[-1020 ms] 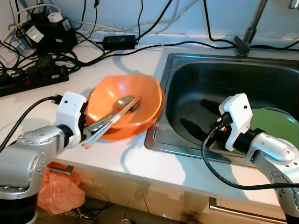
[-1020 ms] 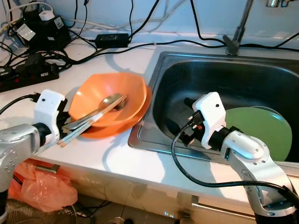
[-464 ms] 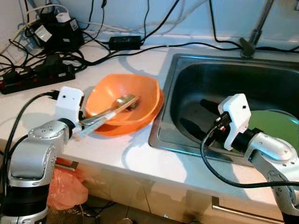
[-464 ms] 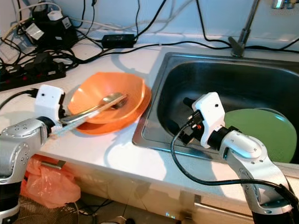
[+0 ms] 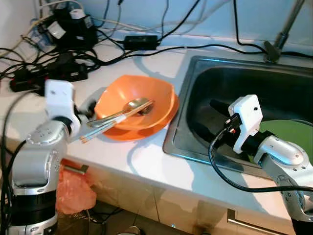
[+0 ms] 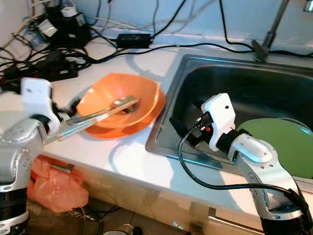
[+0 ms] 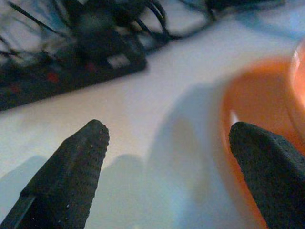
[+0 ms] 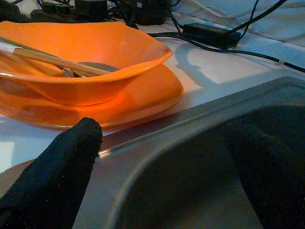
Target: Kitchen organization
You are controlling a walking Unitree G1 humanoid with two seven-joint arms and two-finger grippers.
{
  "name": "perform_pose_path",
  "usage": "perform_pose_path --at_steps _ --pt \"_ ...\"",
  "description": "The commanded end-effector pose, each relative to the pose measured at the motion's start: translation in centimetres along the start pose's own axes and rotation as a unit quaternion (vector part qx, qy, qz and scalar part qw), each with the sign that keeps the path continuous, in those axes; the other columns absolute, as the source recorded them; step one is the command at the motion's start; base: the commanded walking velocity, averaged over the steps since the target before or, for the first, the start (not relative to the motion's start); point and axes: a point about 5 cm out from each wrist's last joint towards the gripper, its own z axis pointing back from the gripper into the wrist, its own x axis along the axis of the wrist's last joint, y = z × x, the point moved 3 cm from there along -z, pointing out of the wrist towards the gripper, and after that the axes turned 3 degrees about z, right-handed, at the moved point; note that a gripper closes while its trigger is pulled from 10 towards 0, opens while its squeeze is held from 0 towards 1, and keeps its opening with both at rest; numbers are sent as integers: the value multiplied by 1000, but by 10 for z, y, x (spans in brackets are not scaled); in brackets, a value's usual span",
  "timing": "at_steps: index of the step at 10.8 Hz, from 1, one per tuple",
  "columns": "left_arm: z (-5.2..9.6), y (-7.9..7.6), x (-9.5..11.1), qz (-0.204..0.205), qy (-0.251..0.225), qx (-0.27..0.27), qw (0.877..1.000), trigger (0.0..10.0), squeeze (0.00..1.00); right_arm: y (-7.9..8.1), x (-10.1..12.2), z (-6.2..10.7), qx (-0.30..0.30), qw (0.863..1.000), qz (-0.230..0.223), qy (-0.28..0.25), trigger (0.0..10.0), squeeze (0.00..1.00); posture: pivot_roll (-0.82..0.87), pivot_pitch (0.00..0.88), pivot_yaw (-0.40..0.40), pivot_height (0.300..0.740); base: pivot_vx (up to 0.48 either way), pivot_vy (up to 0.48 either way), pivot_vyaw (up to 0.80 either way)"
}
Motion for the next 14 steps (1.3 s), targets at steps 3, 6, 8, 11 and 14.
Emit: perform_pose_path --at_steps 3,6,8,11,14 --pt "3 -9 49 -3 -139 -5 990 10000 0 0 3 -6 -9 1000 3 -16 10000 0 120 41 89 740 0 0 0" --pt "15 -37 58 -44 -230 -51 971 10000 0 -10 7 -13 -47 998 1 -31 10000 0 105 32 80 740 0 0 0" --pt "20 -51 49 -55 -253 -72 963 10000 0 -17 12 -19 -76 996 -5 -47 10000 0 101 23 72 740 0 0 0" --pt "28 -57 56 -86 -291 -76 950 10000 0 -20 14 -24 -87 995 -9 -58 10000 0 113 16 71 740 0 0 0" --pt "46 -68 41 -142 -310 -128 931 10000 0 -20 15 -30 -88 994 -14 -63 10000 0 118 16 54 740 0 0 0"
